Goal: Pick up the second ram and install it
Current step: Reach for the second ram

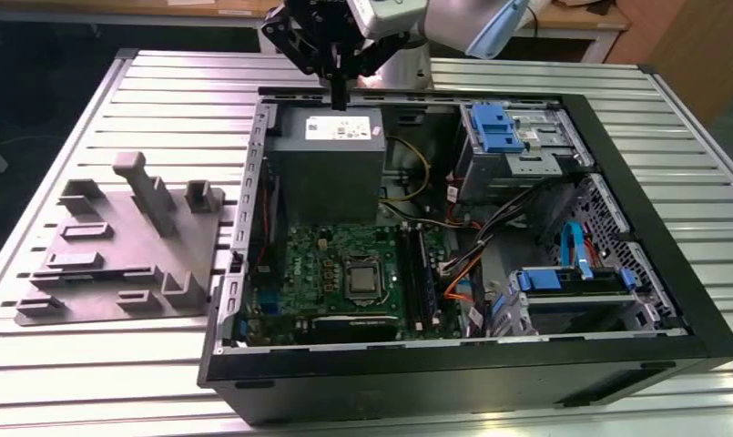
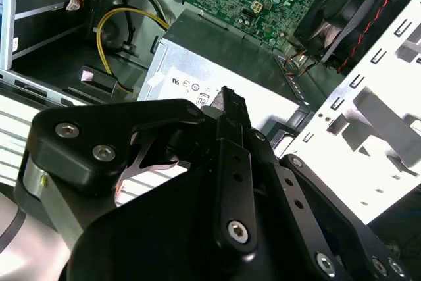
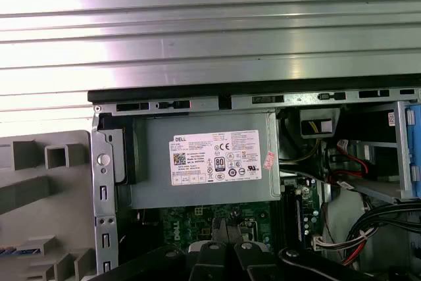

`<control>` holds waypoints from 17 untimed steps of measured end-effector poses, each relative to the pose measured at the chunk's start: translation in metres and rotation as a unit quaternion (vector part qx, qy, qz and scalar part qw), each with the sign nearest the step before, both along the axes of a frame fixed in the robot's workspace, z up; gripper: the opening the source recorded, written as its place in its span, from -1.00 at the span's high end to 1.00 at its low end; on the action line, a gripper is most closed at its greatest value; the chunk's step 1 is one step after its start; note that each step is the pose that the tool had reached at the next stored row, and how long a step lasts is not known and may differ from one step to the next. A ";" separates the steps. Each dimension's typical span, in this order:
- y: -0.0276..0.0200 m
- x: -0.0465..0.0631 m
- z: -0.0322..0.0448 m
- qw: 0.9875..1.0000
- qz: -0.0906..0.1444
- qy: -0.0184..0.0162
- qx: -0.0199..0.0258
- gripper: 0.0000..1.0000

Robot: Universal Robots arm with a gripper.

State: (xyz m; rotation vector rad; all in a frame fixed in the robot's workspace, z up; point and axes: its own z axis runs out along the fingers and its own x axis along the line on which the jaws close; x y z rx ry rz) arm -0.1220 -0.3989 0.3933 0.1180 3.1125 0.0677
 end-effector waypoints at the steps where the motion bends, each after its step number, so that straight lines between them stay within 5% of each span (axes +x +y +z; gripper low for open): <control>1: 0.0000 0.000 0.0000 1.000 0.000 0.000 0.000 0.80; 8: 0.0000 -0.005 -0.0003 1.000 0.000 0.000 0.000 0.80; 17: 0.0000 -0.029 -0.0015 1.000 0.000 -0.004 0.000 0.80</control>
